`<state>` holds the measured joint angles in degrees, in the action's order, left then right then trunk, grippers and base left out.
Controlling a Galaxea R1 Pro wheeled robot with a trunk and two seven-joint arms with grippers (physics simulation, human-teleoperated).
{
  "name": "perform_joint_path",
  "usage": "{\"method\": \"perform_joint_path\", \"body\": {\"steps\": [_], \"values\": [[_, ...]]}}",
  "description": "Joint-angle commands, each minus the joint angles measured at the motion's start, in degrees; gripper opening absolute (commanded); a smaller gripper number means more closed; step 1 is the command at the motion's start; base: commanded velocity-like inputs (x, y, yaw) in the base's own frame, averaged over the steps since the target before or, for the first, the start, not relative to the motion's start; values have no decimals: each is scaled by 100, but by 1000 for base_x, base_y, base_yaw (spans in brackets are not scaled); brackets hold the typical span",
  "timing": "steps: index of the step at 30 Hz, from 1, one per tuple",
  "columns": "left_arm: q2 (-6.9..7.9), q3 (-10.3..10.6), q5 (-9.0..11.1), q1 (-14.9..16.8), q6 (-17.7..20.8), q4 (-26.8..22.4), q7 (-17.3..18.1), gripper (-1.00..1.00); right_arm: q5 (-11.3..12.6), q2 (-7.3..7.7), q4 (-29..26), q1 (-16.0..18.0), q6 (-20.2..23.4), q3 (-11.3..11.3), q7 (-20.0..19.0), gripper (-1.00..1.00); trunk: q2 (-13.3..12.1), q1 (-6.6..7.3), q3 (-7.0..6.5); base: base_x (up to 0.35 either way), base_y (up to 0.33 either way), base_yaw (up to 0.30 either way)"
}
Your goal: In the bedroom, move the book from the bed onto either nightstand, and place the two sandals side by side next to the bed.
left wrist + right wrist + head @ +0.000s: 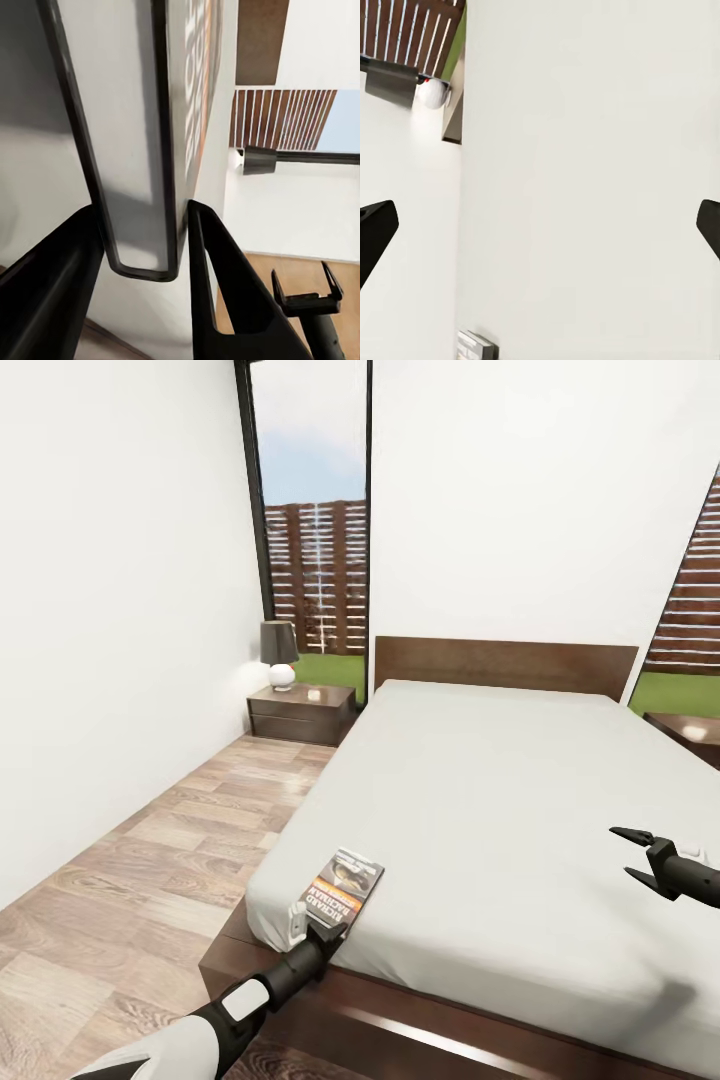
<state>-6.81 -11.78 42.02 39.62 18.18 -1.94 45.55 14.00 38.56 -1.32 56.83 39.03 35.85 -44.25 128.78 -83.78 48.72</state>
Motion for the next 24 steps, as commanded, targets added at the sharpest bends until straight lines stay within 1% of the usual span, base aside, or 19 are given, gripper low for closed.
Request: {"method": "perform_joint_path", "body": {"steps": [1,24], "values": [[0,-26,-19,2,43,1,9,-100,59,2,1,3,33,-35,2,100,2,1,6,0,0,0],[-3,-26,-19,2,19,1,1,-100,59,2,1,3,32,-35,-2,100,2,1,6,0,0,0]]}}
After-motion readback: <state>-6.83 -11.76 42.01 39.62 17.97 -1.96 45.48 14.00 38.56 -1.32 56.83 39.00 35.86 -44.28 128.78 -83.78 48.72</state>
